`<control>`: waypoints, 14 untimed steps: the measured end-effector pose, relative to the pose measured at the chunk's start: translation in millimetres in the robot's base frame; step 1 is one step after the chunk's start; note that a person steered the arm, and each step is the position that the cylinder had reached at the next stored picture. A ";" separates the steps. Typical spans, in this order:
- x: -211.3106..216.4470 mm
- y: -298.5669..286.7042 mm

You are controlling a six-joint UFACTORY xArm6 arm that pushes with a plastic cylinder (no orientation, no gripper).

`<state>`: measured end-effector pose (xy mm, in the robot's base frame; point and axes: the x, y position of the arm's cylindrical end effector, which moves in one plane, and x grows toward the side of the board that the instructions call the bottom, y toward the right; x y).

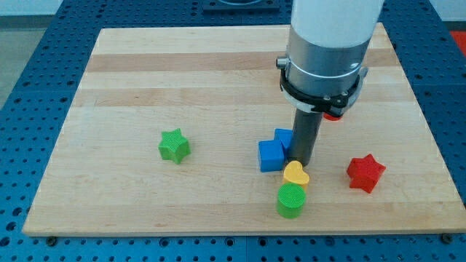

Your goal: Arrange the blue blocks vertically

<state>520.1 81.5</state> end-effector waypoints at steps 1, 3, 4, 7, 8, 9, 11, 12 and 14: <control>-15.5 0.5; -43.3 -12.8; -47.3 -27.7; -44.0 -33.1; -43.5 -38.2; -43.9 -59.5; -47.5 -81.4; -55.7 -81.4; -94.3 -81.4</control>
<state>425.8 0.2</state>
